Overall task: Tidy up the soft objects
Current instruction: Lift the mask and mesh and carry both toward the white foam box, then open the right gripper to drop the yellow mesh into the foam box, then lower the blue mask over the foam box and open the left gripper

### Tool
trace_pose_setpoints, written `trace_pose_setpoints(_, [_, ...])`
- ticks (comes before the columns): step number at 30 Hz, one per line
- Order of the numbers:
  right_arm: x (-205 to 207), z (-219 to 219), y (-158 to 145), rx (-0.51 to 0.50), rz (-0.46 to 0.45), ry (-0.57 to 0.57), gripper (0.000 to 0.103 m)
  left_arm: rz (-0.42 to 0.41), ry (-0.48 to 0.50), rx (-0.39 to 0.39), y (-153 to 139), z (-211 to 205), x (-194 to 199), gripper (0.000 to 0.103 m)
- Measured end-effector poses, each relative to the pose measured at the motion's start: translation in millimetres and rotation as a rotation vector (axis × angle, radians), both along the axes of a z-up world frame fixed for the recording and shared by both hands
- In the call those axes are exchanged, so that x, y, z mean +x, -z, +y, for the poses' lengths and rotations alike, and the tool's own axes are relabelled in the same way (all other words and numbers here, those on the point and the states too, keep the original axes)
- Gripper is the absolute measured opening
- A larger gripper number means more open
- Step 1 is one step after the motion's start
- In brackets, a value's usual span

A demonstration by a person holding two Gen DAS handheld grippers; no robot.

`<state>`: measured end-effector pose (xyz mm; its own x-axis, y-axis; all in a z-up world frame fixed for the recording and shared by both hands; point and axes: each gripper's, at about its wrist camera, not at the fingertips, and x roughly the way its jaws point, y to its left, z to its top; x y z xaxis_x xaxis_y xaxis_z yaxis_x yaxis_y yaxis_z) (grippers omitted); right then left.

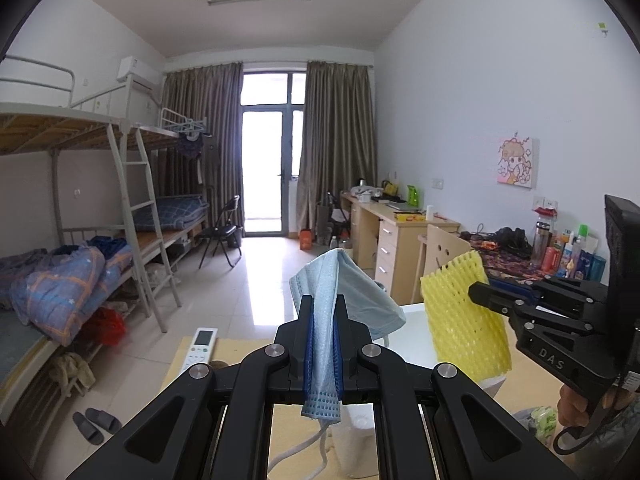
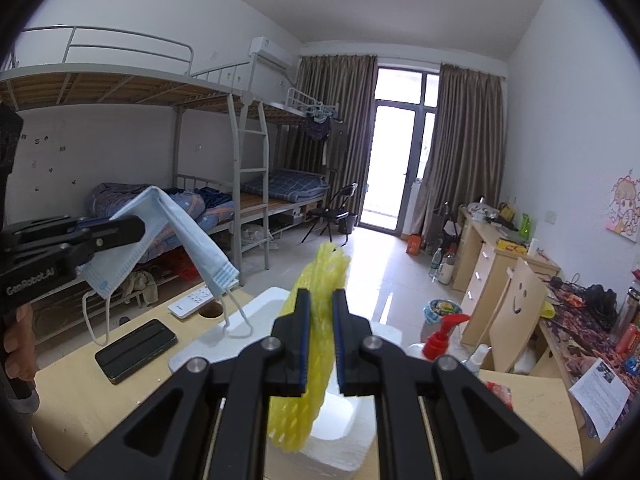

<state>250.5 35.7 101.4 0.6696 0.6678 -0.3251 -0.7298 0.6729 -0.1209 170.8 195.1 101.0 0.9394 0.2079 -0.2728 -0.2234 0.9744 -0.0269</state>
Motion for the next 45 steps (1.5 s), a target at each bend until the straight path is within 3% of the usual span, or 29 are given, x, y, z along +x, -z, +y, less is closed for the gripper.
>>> trace_pose_setpoints(21, [31.0, 36.2, 22.9, -0.087, 0.128, -0.004, 0.014, 0.015, -0.049, -0.017, 4.0, 7.1, -5.4, 0.008])
trace_pose_setpoints(22, [30.8, 37.2, 22.8, -0.091, 0.13, -0.006, 0.017, 0.013, -0.049, -0.018, 3.8, 7.3, -5.7, 0.008])
trace_pose_setpoints(26, [30.0, 32.2, 20.8, -0.07, 0.129, 0.002, 0.078, 0.011, -0.052, -0.017, 3.8, 8.3, -7.3, 0.008])
trace_pose_setpoints(27, [28.6, 30.1, 19.4, -0.058, 0.119, 0.016, 0.084, 0.011, -0.056, -0.017, 3.8, 8.7, -7.9, 0.008])
trace_pose_setpoints(34, [22.8, 27.0, 13.6, -0.034, 0.132, -0.024, 0.095, 0.0, -0.07, -0.023, 0.8, 8.9, -13.5, 0.008])
trace_pose_setpoints(45, [6.0, 18.7, 10.3, -0.044, 0.068, -0.023, 0.095, -0.01, -0.071, -0.025, 1.5, 1.7, -16.6, 0.008])
